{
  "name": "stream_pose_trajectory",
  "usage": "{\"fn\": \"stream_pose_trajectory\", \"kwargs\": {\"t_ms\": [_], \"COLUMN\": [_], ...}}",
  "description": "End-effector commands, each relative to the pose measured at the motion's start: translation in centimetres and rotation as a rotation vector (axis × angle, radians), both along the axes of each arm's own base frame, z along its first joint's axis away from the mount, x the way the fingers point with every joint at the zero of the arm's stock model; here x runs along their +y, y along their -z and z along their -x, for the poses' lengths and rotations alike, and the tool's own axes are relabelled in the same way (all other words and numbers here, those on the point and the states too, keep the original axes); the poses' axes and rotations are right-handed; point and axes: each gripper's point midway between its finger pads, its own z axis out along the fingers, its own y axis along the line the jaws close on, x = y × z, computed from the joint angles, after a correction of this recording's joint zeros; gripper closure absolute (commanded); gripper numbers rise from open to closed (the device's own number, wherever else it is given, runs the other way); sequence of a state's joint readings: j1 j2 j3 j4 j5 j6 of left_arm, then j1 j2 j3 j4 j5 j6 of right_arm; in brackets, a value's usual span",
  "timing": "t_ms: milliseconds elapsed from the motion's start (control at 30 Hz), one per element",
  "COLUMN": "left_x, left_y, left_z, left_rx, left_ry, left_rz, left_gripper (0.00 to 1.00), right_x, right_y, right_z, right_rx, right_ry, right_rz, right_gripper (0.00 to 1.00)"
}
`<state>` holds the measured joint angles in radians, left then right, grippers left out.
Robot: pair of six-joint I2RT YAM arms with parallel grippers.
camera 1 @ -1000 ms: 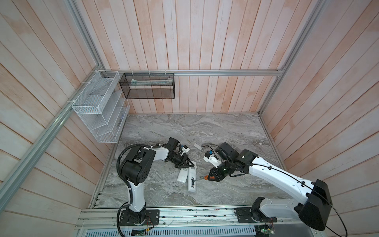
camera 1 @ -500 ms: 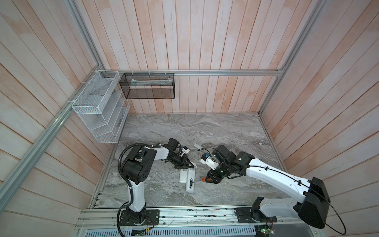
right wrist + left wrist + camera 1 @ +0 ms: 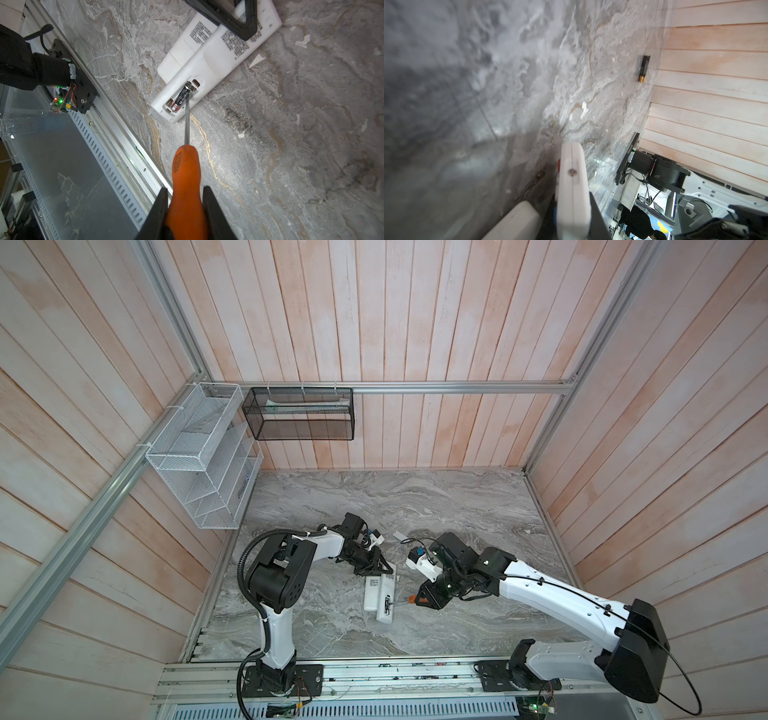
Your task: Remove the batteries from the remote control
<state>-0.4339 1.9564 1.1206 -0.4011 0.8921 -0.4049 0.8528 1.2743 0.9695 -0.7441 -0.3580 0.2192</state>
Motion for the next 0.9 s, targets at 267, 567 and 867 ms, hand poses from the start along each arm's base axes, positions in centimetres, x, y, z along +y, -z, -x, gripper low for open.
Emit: {"fn": "stream_pose_trajectory", "kwargs": {"t_ms": [267, 567, 867], "left_x": [1.3, 1.7, -0.6], "left_y": [-2.5, -2.5, -2.6], "left_z": [-6.1, -8.8, -9.6], "left_rx": [-0.156, -0.301, -0.433], "left_ry": [-0.075, 0.041, 0.180], "left_rz": [-0.293, -0.737, -0.981], "left_gripper": [1.00, 1.00, 1.00], "right_x": [-5.5, -8.2, -7.8], "right_y": [-2.3, -2.1, -0.4], "right_z": [-4.9, -6.8, -6.6], "right_rx": [-0.114, -0.131, -0.077], "right_ry": [0.290, 0.411, 0.390], "right_rz": [0.054, 0.048, 0.033], "right_gripper": [1.00, 1.00, 1.00]}}
